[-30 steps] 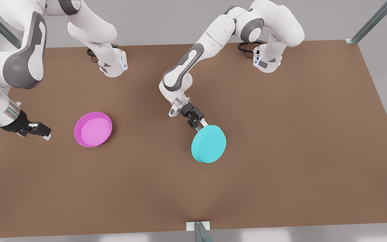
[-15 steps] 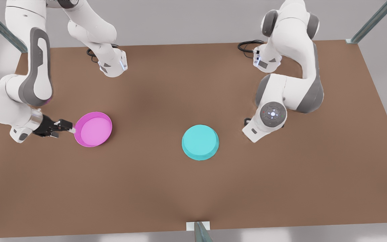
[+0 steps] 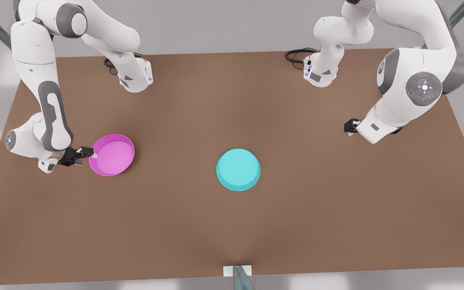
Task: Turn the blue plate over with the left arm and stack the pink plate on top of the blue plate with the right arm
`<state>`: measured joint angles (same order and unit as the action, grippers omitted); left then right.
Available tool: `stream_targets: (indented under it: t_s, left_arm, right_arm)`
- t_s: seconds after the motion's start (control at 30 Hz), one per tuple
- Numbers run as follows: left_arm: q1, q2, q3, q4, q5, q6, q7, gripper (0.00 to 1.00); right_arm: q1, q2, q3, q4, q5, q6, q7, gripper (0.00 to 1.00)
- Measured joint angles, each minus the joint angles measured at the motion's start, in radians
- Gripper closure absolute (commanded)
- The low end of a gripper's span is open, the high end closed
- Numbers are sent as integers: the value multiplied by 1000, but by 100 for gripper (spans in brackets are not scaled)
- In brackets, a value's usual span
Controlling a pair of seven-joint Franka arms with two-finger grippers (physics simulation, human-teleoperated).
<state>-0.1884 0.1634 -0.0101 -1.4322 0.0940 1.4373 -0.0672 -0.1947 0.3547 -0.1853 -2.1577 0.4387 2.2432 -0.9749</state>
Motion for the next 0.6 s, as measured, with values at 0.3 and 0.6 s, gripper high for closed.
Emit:
stream_targets:
  t_s: [0.3,0.6]
  left_arm:
    - [0,17,1,-1,11,12,0,0]
    - [0,21,0,-1,13,25,0,0]
  right_arm:
    - [-5,91,-29,2,102,11,-181,16]
    - [-5,117,-33,8,124,1,-202,52]
